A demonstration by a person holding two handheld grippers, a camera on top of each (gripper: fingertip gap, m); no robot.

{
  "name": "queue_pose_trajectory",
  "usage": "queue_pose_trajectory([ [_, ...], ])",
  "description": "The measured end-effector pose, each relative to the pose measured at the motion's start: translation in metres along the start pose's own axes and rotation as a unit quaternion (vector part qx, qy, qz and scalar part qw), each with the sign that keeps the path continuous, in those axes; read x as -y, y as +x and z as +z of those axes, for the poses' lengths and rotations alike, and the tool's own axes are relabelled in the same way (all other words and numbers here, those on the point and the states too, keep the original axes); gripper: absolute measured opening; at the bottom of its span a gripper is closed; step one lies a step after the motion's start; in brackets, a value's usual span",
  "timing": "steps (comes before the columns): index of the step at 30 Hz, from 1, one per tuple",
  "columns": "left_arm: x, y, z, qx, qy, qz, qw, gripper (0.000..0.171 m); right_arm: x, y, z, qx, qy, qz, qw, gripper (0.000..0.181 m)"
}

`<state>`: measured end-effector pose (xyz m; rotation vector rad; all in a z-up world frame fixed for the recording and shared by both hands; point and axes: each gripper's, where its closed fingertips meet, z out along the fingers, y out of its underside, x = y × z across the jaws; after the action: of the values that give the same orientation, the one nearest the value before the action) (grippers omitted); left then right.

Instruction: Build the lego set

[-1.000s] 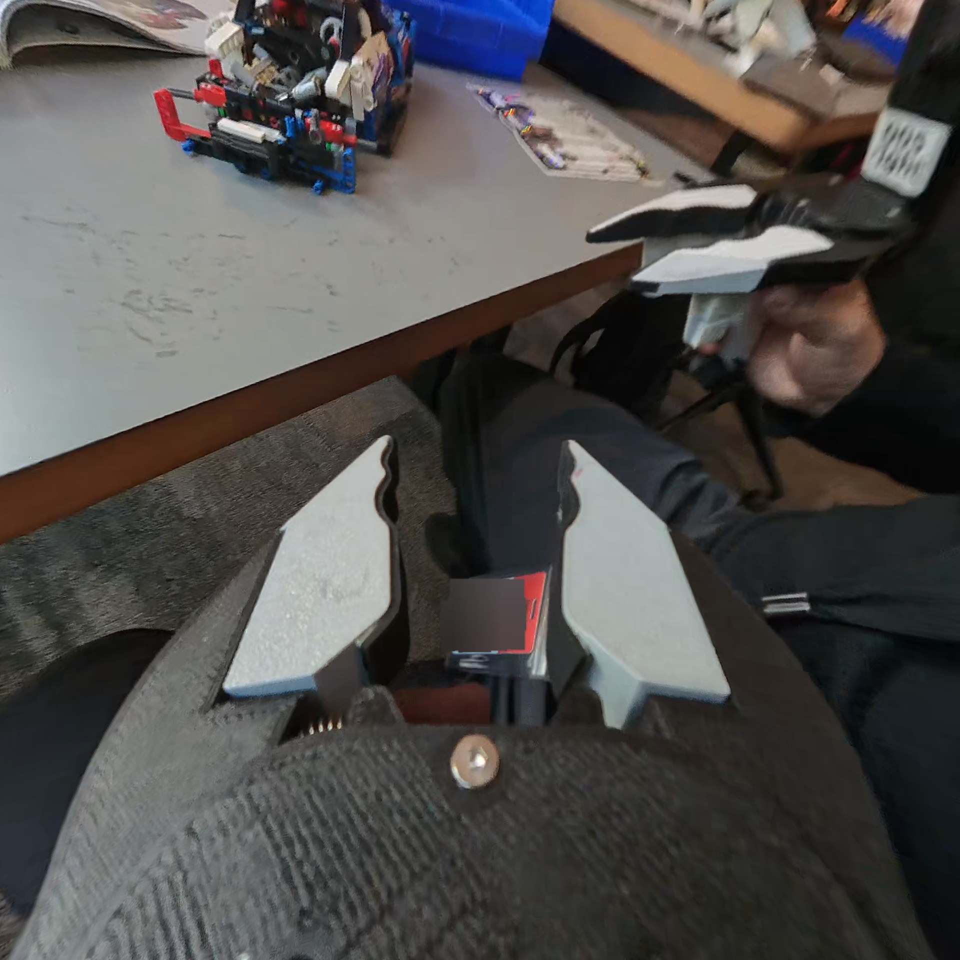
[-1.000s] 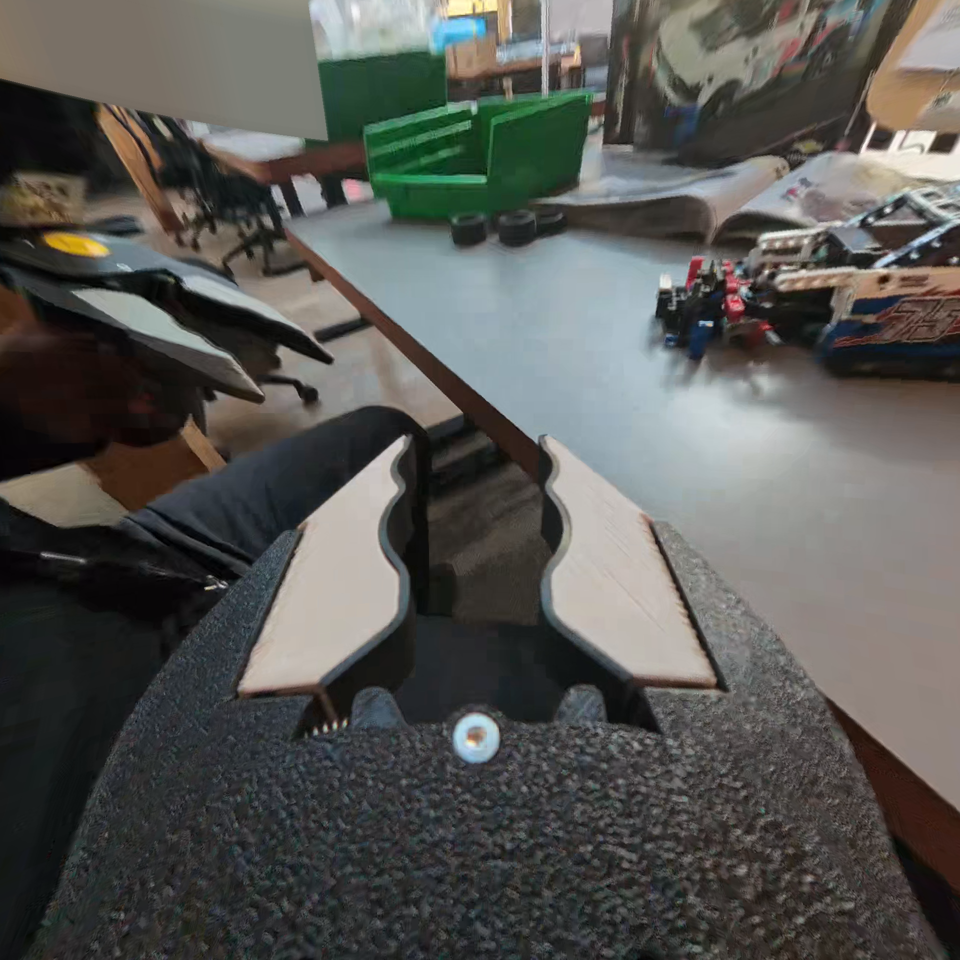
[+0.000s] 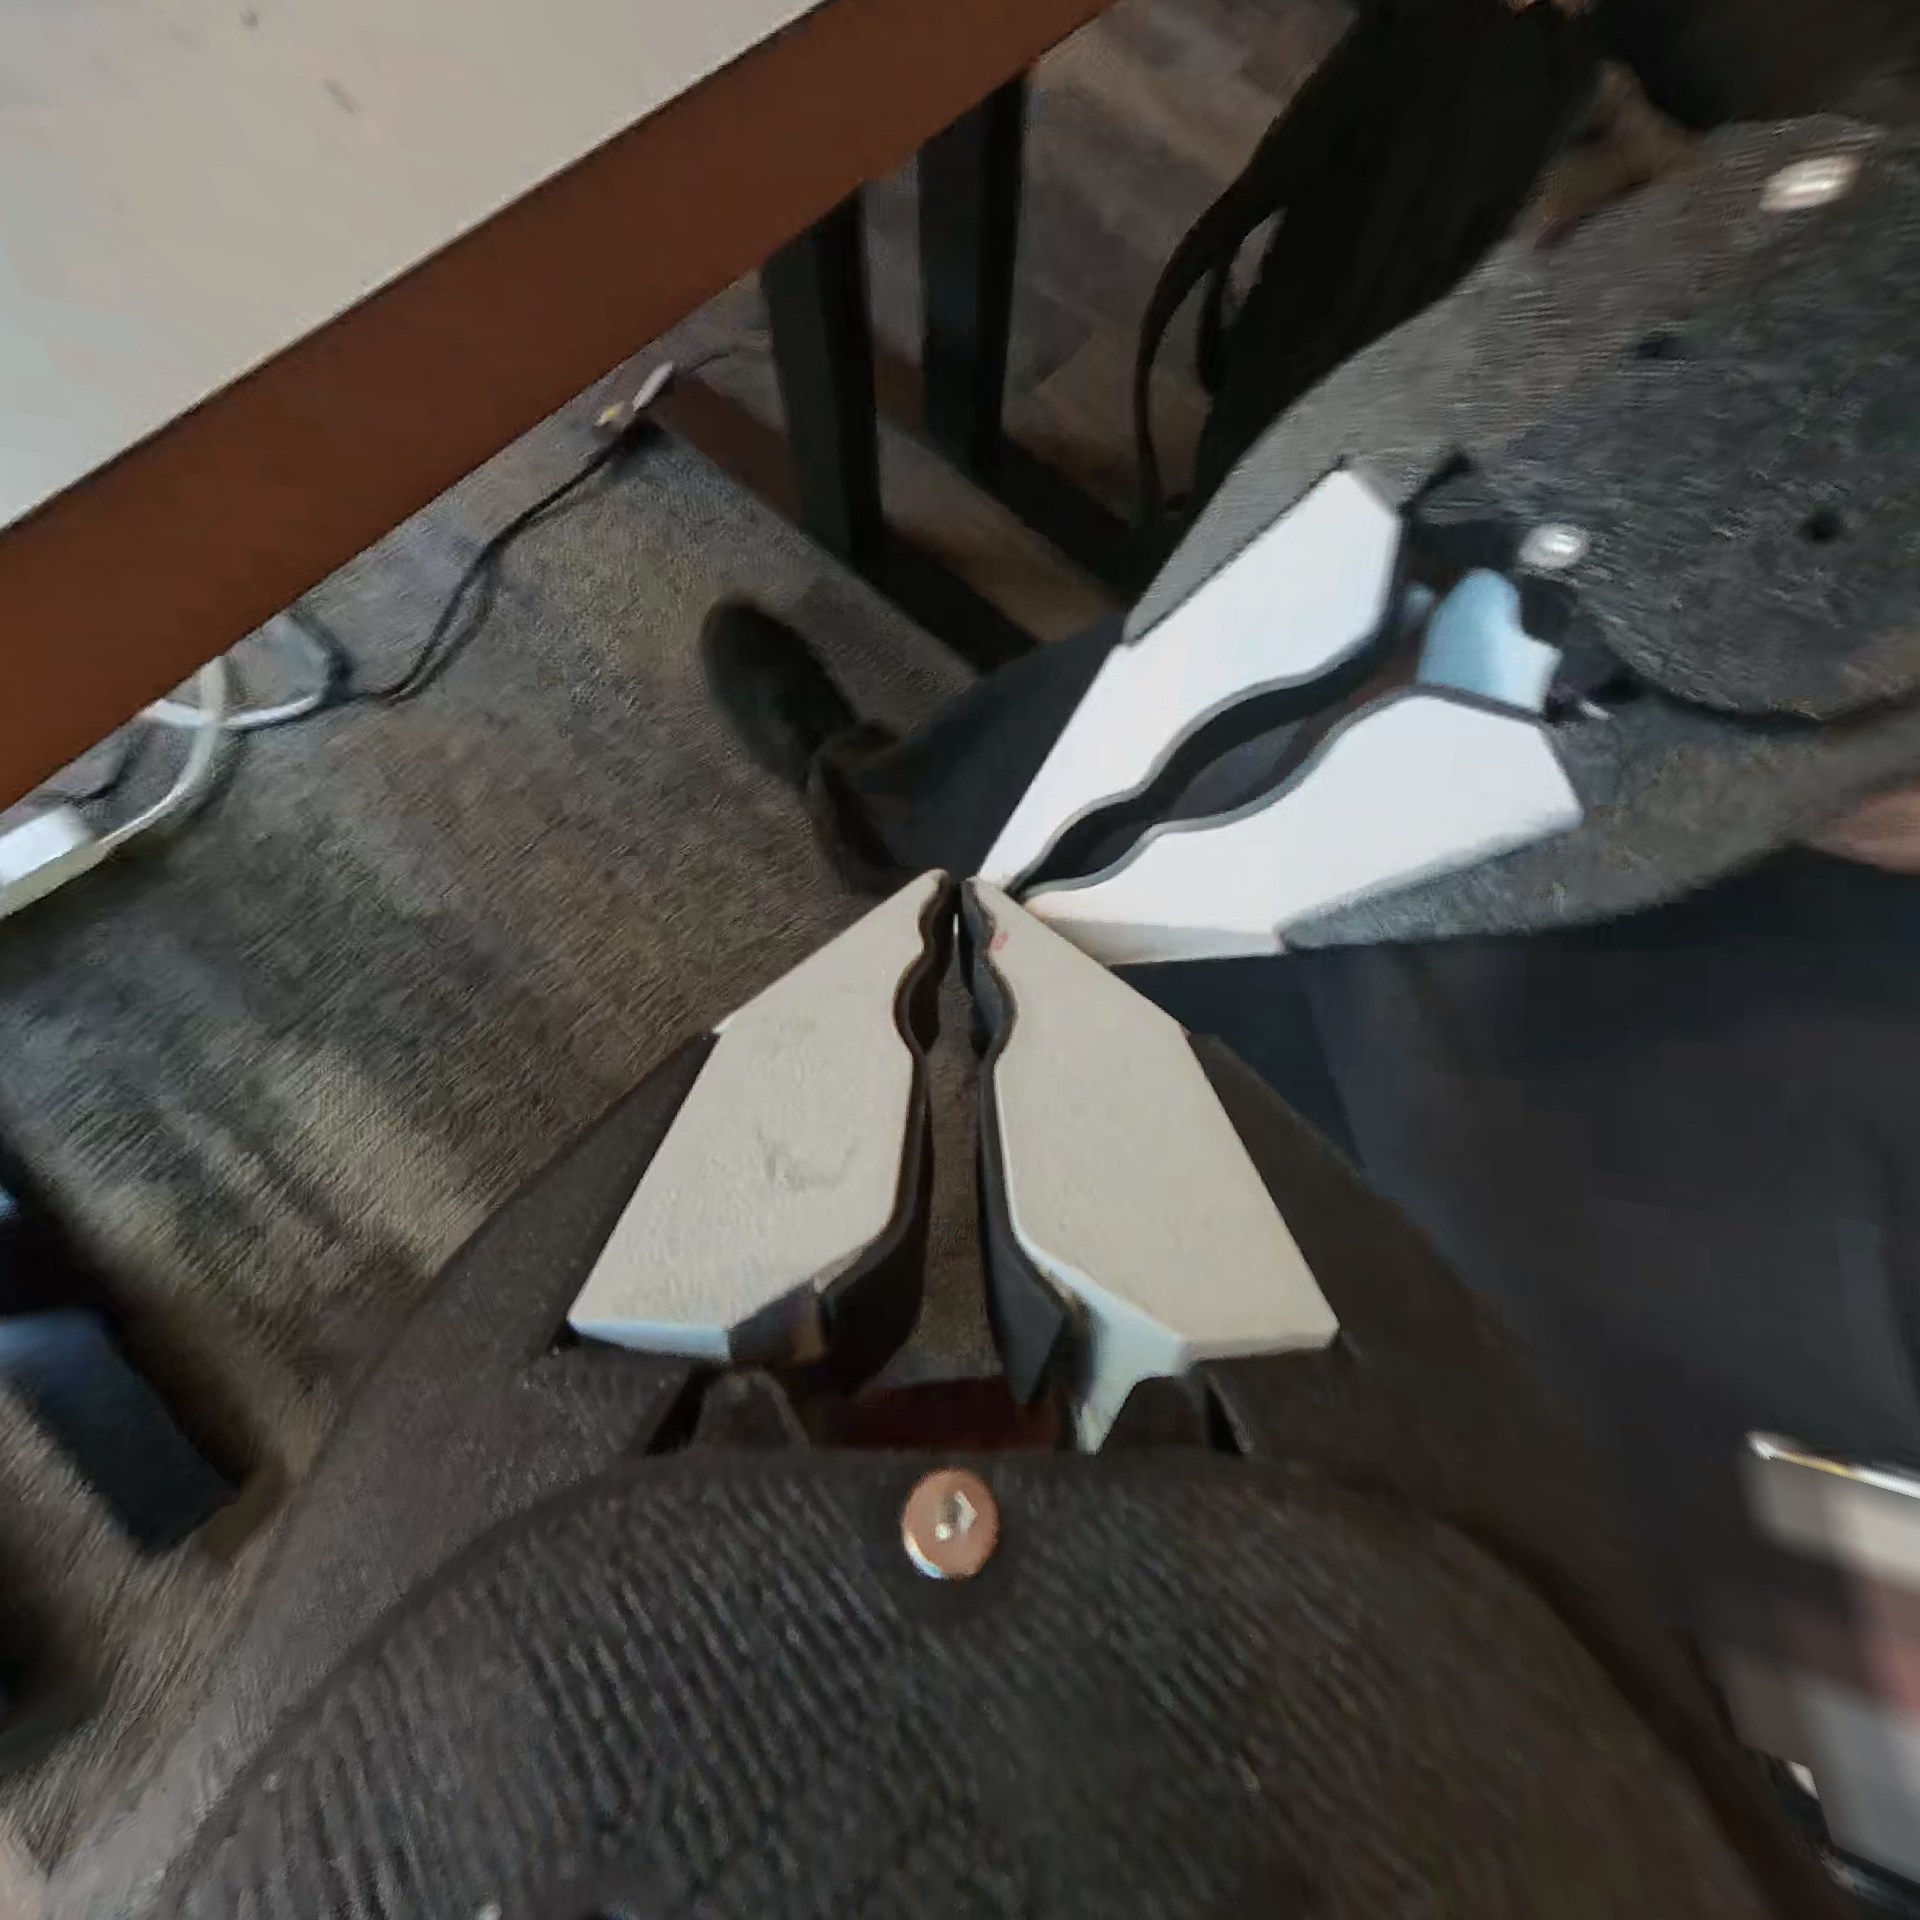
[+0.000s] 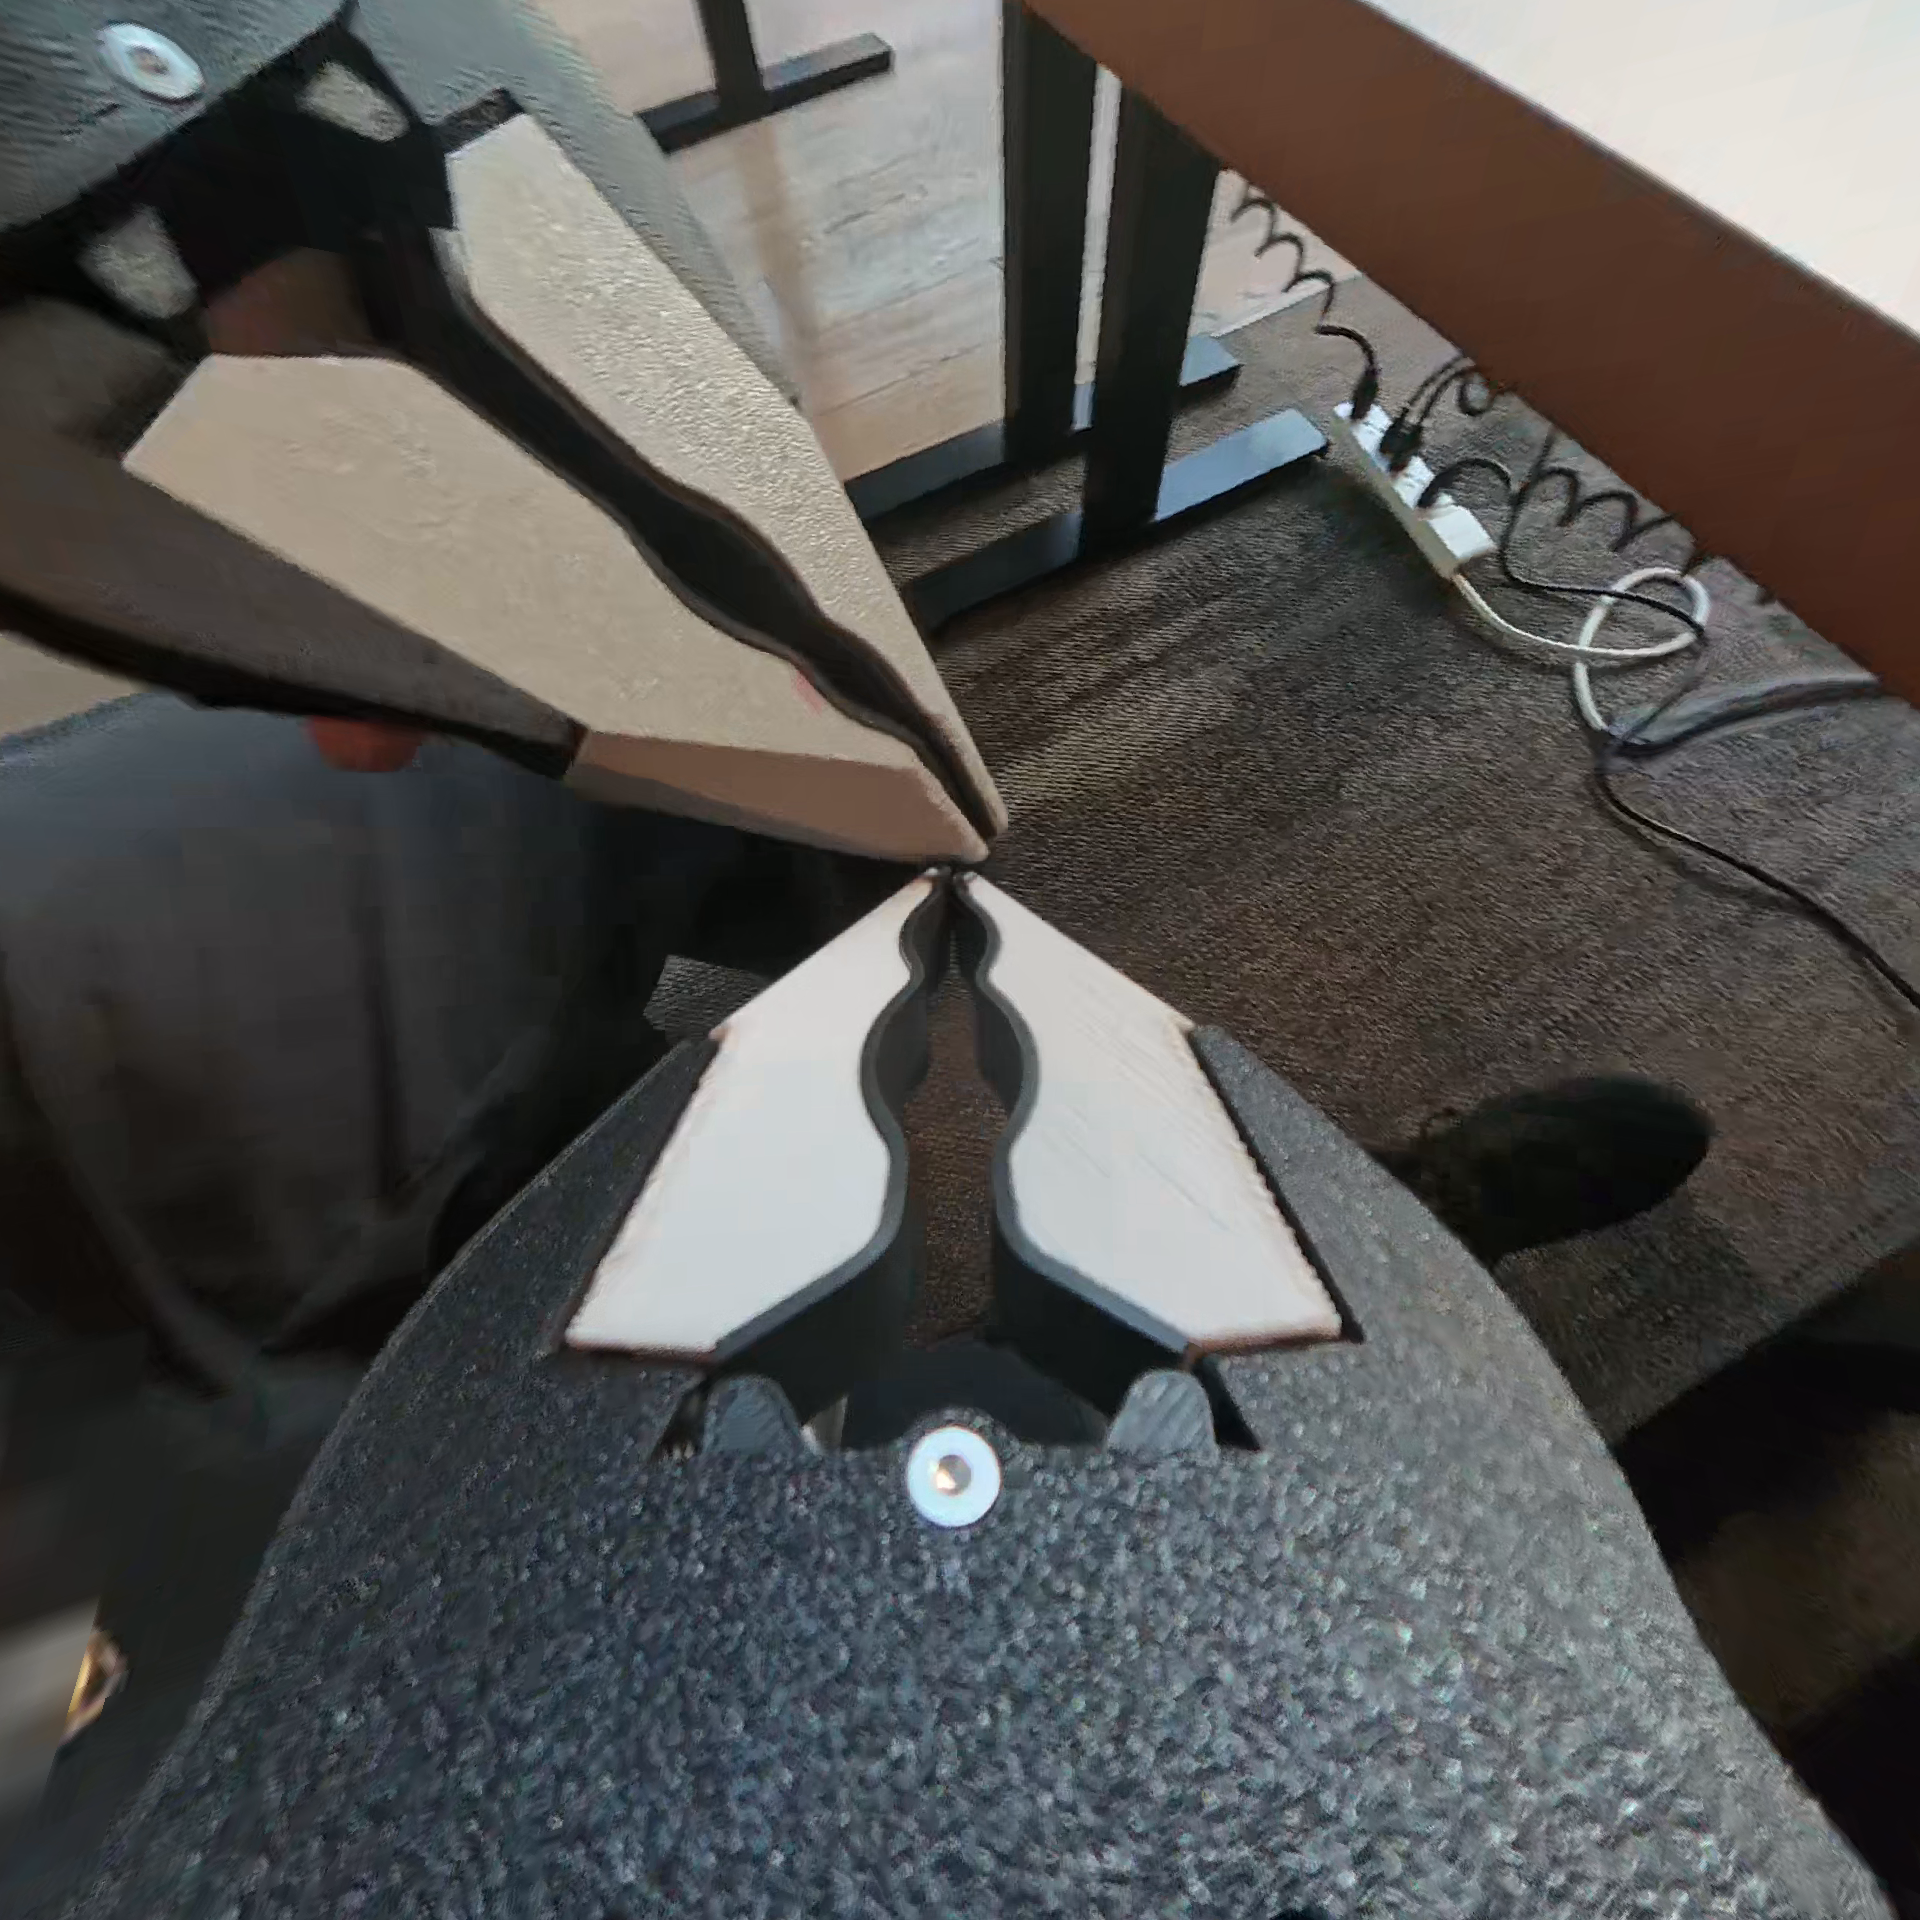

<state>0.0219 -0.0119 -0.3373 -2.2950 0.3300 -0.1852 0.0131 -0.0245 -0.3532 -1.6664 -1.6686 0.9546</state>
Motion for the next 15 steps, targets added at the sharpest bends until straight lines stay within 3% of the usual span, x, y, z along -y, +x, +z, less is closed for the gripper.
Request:
queue_pose_trajectory([
  [6, -0.023, -0.036, 0.017, 0.151, -0.047, 0.068, 0.985, 0.007, 0.000, 0.010, 0.015, -0.061, -0.040, -0.061, 0.995, 0.023],
  [12, -0.067, -0.056, 0.008, 0.157, -0.116, 0.010, 0.981, 0.014, -0.005, -0.004, 0.046, -0.014, -0.052, -0.028, 0.998, 0.026],
  [15, -0.076, -0.060, -0.006, 0.127, -0.131, -0.022, 0.983, 0.030, -0.004, -0.017, 0.050, 0.012, -0.050, -0.055, 0.997, 0.031],
])
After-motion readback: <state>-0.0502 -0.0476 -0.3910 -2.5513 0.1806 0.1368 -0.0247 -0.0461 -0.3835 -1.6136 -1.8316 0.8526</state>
